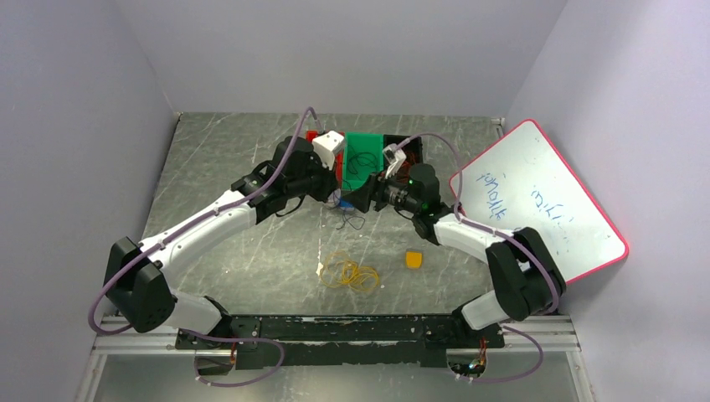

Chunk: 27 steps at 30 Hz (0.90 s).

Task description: Untangle the cables

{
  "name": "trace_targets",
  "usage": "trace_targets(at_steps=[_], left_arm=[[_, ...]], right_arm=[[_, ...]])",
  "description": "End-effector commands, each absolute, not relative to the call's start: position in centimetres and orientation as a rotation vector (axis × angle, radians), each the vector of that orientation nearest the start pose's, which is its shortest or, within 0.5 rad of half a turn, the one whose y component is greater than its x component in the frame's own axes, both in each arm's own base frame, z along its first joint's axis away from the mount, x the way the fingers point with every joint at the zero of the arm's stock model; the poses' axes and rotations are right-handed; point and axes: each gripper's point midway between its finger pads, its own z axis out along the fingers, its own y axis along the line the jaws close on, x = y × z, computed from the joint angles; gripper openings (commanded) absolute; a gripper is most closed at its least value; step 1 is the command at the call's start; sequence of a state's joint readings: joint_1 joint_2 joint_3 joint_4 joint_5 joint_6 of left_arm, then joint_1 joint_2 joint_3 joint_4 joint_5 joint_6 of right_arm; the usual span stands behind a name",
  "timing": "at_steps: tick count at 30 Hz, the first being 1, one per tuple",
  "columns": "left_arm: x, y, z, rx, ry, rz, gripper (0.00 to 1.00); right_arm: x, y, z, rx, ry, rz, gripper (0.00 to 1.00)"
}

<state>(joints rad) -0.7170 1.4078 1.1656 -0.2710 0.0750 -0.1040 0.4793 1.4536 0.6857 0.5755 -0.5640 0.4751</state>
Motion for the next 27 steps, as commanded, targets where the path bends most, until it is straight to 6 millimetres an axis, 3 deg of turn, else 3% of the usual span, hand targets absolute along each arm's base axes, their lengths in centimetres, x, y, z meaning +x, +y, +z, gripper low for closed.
trace_targets(at_steps=[1, 7, 12, 17, 23, 27], left_arm=[[30.2, -30.4, 25.2, 0.706, 1.929, -0.663, 0.07], [30.0, -30.1, 26.1, 0.701, 1.92, -0.655, 0.07], [30.6, -28.7, 27.8, 0.646, 1.902, -0.596, 0.07], [31.1, -27.1, 29.0, 0.593, 1.885, -0.553, 0.07], [31.9, -25.2, 29.3, 0.544, 1.891, -0.518, 0.07], [32.3, -24.3, 29.3, 0.531, 1.896, -0.508, 0.07]], right_arm=[[32.8, 29.6, 18.5, -0.437, 1.776, 1.171, 0.66], [35.0, 30.7, 15.8, -0.367, 1.896, 1.042, 0.56], [36.2, 29.6, 13.1, -0.279, 2.003, 0.884, 0.47], [36.6, 27.7, 11.2, -0.193, 2.073, 0.752, 0.45], [36.4, 25.6, 10.5, -0.12, 2.102, 0.647, 0.42], [36.1, 25.2, 10.8, -0.116, 2.093, 0.641, 0.34]])
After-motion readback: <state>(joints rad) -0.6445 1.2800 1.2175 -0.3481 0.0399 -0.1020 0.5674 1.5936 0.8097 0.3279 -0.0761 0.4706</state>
